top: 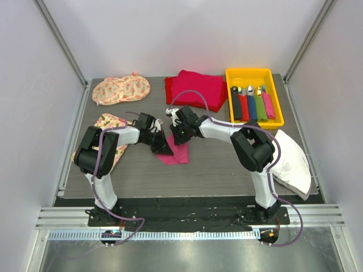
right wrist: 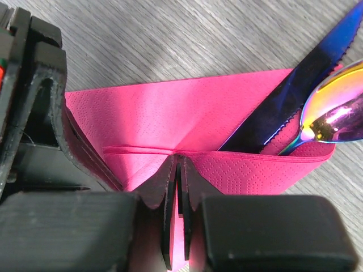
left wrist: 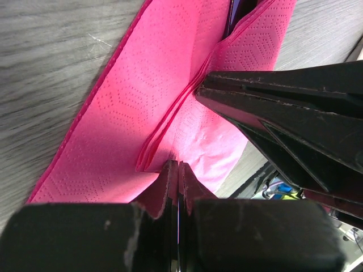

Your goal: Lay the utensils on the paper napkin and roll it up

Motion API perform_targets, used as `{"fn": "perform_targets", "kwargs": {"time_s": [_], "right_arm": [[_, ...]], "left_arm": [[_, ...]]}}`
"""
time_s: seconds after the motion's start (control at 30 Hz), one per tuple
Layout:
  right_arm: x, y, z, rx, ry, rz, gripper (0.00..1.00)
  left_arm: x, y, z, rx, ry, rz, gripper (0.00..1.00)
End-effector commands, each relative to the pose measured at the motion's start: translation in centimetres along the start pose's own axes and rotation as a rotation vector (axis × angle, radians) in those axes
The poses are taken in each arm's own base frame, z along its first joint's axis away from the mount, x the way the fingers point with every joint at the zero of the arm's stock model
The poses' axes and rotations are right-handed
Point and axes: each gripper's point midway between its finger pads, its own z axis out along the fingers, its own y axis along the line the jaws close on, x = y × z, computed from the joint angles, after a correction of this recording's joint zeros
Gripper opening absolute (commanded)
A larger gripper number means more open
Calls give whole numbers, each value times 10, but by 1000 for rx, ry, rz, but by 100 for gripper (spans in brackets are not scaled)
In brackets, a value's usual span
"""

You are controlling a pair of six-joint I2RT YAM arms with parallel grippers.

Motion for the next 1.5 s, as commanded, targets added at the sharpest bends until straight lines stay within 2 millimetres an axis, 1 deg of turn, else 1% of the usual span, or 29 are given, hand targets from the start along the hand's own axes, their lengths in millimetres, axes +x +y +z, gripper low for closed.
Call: {"fn": "perform_targets", "kwargs": {"time_s": [0.0,0.03,0.07,0.17,0.23,0.27,0.3,0.37,0.5,0.6,0.8,0.83,0.87,0.9,0.93,0.97,1.0,1.07,1.17,1.27,1.37,1.43,1.47], "right_arm": [[23,-16,7,58,40,-42,12],[24,-16,6,55,40,-41,11],[26,-16,7,53,43,-37,11],[26,-14,6,44,41,-34,11],[27,-13,5,38,41,-24,11],[27,-12,6,33,42,-24,11],[27,-12,5,32,40,-20,11],[27,-11,5,28,39,-12,11],[23,-8,2,18,31,-3,11],[20,-7,1,12,25,3,11],[11,-4,-3,0,5,17,11],[6,-3,-5,-2,-7,20,11],[1,-2,-9,-5,-19,26,12],[-9,3,-13,-22,-38,41,15],[-13,2,-17,-24,-45,50,17],[-24,5,-25,-29,-70,58,18],[-30,6,-30,-35,-83,76,21],[-48,11,-44,-48,-124,79,22],[-54,16,-54,-60,-129,84,22],[-47,17,-53,-66,-107,88,22],[-36,15,-46,-64,-79,86,21],[-28,12,-38,-56,-57,82,20],[-28,11,-36,-52,-58,79,20]], "left_arm": [[-10,10,-7,-58,-62,33,3],[-13,5,-9,-41,-75,42,4],[-17,-5,-14,-15,-97,59,4],[-18,-28,-22,45,-110,71,6],[-17,-40,-23,84,-113,78,7],[-14,-45,-21,93,-106,84,7],[-15,-50,-21,109,-114,91,7],[-14,-54,-18,115,-106,89,7],[-14,-48,-5,100,-90,64,6],[-12,-37,5,75,-76,52,6],[1,2,24,-35,-26,7,4],[2,7,25,-52,-24,5,4],[10,20,28,-91,5,-7,3],[12,26,29,-110,11,-15,2],[11,31,28,-117,8,-30,2],[13,35,28,-129,8,-34,2],[13,37,28,-137,8,-32,2],[12,36,28,-138,9,-32,1],[10,34,29,-133,8,-32,1],[7,31,28,-128,4,-28,1],[7,30,27,-127,2,-25,1],[7,29,27,-126,0,-19,1],[7,30,27,-129,3,-23,1]]}}
